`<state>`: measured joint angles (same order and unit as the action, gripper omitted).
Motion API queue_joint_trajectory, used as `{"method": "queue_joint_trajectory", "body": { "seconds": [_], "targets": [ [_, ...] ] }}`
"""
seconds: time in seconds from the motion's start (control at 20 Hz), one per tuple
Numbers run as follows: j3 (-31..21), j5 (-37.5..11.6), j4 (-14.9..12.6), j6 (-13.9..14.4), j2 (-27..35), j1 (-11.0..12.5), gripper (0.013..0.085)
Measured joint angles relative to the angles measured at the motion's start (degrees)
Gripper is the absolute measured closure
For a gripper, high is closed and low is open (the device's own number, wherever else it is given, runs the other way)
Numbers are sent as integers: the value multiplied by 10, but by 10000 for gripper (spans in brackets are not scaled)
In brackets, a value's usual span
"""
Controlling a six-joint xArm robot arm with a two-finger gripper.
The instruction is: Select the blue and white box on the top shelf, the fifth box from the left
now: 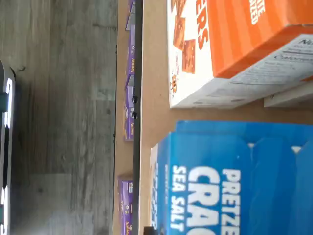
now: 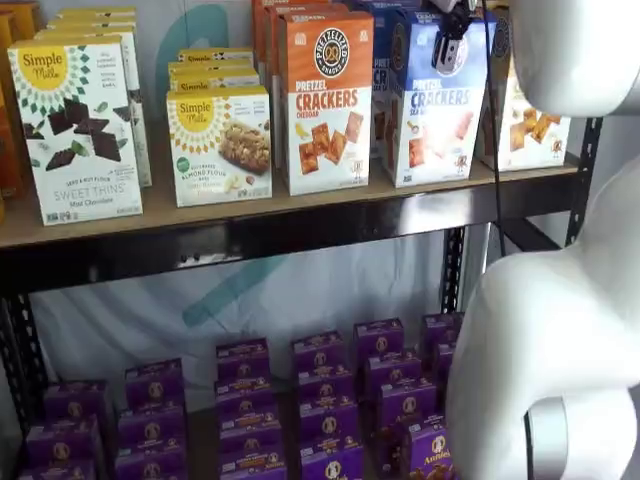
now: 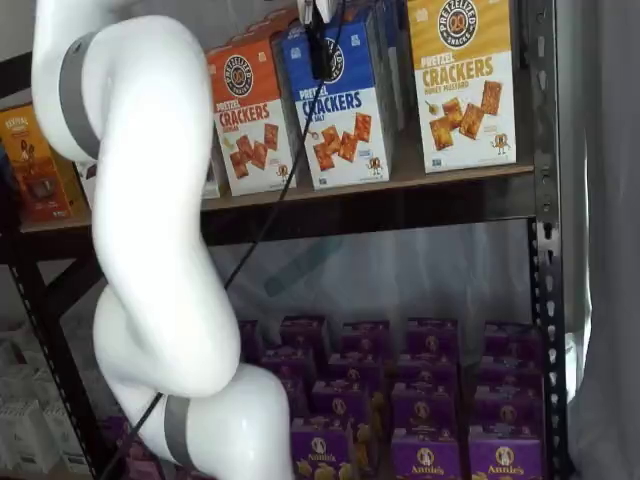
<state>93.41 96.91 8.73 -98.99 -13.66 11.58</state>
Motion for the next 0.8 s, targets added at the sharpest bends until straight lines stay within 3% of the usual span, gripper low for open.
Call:
{"method": "queue_joint_trajectory", "body": {
  "seconds": [0.15, 0.35, 0.8],
  "targets": [
    [-1, 0, 0, 1, -1, -1, 330],
    [-1, 1, 0, 2, -1, -1, 450],
    [18, 26, 14, 3, 4, 3, 450]
  ]
}}
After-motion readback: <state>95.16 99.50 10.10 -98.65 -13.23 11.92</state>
